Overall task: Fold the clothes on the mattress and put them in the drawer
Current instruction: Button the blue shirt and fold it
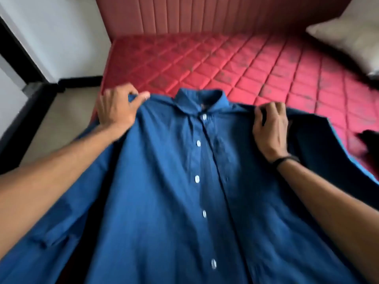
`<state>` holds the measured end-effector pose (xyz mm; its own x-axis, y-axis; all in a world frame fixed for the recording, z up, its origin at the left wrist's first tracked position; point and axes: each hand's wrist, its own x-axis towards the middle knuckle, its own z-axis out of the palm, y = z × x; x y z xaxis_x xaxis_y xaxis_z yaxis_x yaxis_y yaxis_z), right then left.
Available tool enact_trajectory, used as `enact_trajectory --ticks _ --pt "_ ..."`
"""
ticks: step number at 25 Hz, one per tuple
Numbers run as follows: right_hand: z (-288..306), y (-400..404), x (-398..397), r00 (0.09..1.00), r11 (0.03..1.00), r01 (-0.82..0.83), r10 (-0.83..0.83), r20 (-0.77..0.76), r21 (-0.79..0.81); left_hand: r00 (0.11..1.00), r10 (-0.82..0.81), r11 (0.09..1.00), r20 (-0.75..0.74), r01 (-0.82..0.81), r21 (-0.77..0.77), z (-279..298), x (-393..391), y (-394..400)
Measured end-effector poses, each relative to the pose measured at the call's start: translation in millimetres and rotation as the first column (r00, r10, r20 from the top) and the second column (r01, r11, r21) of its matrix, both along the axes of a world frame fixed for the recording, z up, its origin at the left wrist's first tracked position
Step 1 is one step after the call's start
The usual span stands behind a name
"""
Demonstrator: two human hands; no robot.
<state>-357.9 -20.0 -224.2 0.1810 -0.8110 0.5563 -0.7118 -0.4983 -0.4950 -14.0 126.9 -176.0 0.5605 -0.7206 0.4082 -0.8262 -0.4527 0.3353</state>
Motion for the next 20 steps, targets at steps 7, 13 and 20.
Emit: enact_trajectory --ticks 7,13,20 --pt "16.7 54.8 23.4 0.980 0.895 -0.157 0.192 -0.043 0.418 0.885 -0.409 0.872 -0.221 0.450 0.191 -3.6 -97.5 32.9" --pt "23.1 281.0 -86.9 0.823 0.709 -0.043 0.424 -0.377 0.704 0.831 -0.236 0.755 -0.504 0.483 0.444 -45.3 -267.6 237.1" --pt "30.0 355.4 -128.0 0.845 0.761 0.187 0.198 -0.497 0.621 0.910 -0.164 0.873 -0.380 0.314 0.374 -43.0 -313.6 284.9"
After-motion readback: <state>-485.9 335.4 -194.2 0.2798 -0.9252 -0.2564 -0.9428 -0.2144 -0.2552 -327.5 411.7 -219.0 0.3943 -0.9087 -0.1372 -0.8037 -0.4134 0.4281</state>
